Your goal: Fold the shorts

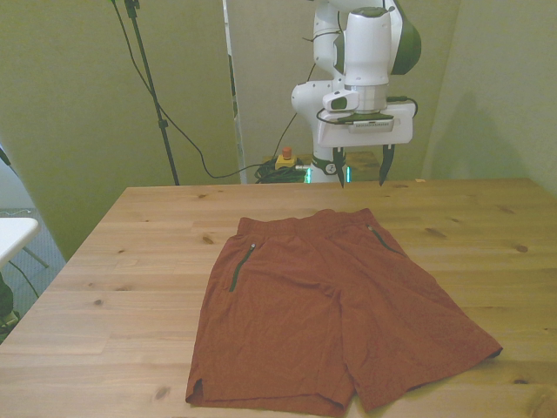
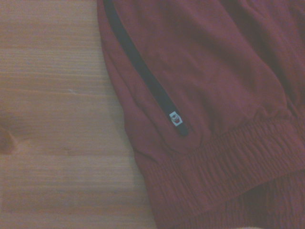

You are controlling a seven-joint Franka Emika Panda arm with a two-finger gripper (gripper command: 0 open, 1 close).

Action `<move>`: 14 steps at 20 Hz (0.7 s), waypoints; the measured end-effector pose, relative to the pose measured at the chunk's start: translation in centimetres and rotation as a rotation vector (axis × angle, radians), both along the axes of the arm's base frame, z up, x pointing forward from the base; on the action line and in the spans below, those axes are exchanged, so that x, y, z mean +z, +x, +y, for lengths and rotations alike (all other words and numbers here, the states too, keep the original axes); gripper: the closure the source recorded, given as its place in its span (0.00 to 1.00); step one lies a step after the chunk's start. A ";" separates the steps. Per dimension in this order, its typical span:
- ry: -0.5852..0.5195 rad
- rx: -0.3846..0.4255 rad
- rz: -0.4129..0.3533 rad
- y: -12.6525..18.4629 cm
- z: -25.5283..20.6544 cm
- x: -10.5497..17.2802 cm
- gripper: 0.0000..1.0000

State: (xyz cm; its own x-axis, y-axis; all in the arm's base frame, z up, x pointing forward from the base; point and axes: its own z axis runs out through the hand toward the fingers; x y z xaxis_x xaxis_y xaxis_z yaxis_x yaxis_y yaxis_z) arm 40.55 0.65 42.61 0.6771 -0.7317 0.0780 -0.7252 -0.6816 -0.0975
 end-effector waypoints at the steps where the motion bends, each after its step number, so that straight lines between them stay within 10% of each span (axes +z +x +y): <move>1: -0.001 0.000 -0.003 0.1 0.0 0.1 0.00; 14: -0.584 0.196 0.054 1.6 10.0 -3.4 0.00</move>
State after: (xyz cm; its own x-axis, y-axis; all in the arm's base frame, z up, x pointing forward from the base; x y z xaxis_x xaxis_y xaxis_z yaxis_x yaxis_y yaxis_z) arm 42.19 10.64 39.24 0.8088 -0.4403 0.3899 -0.5748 -0.7320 0.3657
